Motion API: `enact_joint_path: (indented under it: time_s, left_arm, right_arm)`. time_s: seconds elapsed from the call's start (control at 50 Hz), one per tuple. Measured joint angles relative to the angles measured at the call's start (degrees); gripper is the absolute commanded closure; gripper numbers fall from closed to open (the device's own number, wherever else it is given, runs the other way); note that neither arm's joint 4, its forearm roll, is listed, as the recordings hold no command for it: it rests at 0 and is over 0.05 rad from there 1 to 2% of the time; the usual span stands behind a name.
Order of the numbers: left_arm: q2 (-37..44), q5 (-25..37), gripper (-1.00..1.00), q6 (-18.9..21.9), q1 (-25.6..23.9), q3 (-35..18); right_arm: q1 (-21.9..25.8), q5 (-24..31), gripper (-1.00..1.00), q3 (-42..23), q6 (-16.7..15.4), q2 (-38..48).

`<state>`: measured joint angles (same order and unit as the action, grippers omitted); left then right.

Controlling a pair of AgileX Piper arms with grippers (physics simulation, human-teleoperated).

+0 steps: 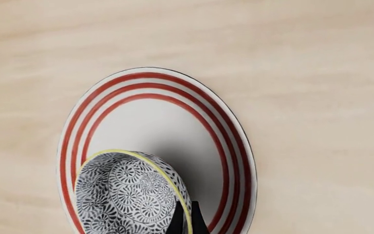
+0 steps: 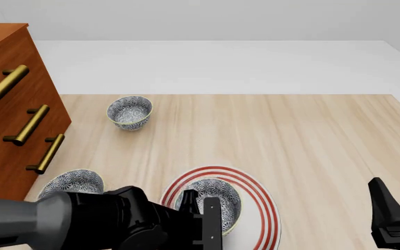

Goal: Pick up the bowl and put it in the middle on the plate.

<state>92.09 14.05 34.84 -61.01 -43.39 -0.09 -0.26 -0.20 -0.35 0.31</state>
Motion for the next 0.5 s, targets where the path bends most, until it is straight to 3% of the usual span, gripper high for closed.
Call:
enact_joint_path:
  time_s: [0.34,0.36,0.5]
  left_arm:
    - [1.92,-2.01,1.0,-0.07,-0.94,0.29]
    - [2.0,-2.05,-1.0,-0.14,-0.98,0.25]
    - [2.63,-1.78,-1.0,-0.58,-1.33,-0.19]
  right_arm:
    - [0.0,0.0,-1.0,0.0,0.0,0.0]
    - [0.0,0.0,-1.0,0.0,0.0,0.0]
    - [0.0,0.0,-1.0,0.0,0.0,0.0]
